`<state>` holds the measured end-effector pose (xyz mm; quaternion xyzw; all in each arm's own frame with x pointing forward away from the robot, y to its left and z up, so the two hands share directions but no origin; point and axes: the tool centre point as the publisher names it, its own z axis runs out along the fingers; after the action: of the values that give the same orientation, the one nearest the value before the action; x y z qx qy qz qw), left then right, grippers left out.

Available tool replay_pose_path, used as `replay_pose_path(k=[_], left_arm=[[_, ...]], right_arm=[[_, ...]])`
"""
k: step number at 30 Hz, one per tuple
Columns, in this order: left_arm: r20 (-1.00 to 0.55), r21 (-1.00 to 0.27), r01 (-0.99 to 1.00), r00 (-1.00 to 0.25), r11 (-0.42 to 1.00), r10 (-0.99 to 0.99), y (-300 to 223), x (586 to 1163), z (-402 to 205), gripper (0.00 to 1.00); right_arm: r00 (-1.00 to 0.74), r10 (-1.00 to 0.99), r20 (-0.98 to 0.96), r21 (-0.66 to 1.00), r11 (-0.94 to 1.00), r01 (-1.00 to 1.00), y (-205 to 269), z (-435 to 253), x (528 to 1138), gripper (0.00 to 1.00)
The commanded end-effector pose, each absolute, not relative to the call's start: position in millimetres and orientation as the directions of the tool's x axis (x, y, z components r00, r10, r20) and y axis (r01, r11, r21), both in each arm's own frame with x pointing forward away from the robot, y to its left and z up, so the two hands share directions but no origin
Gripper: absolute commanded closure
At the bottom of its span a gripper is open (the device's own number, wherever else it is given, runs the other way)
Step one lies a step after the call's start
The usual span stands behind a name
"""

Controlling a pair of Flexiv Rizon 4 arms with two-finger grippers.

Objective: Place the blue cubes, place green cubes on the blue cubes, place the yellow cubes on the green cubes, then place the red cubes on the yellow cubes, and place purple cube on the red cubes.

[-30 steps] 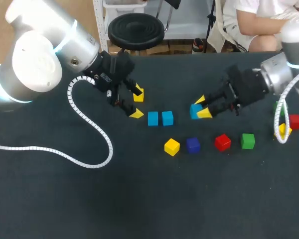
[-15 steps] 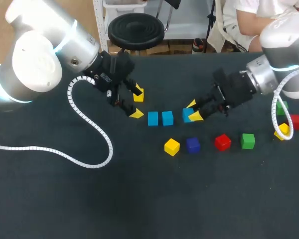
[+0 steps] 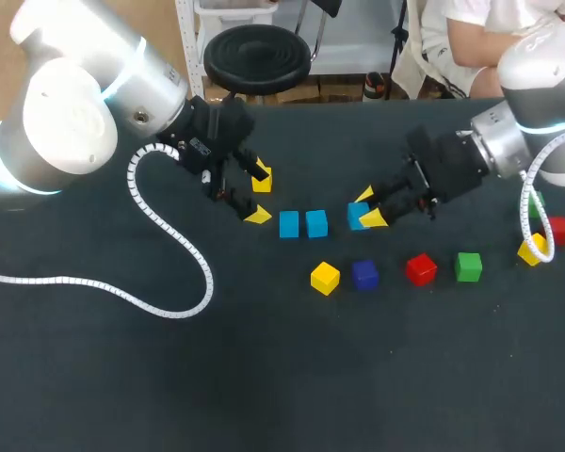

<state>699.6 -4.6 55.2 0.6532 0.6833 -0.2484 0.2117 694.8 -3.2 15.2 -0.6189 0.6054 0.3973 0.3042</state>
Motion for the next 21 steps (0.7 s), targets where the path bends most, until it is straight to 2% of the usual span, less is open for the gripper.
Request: replay_pose_path(k=[1,8,21], left_arm=[[-0.616,-0.061,0.998,-0.055,0.022,0.786,-3,699,55,0.00],[-0.616,-0.061,0.998,-0.055,0.022,0.786,-3,699,55,0.00],[-0.616,-0.061,0.998,-0.055,0.022,0.786,-3,699,55,0.00]], right_arm=[[-0.049,-0.519,-0.853,0.105,-0.080,-0.991,6,16,689,1.00],[-0.061,-0.572,-0.818,0.112,-0.054,-0.992,19,11,679,1.00],[-0.032,-0.554,-0.832,0.092,-0.081,-0.992,12,-11,689,1.00]])
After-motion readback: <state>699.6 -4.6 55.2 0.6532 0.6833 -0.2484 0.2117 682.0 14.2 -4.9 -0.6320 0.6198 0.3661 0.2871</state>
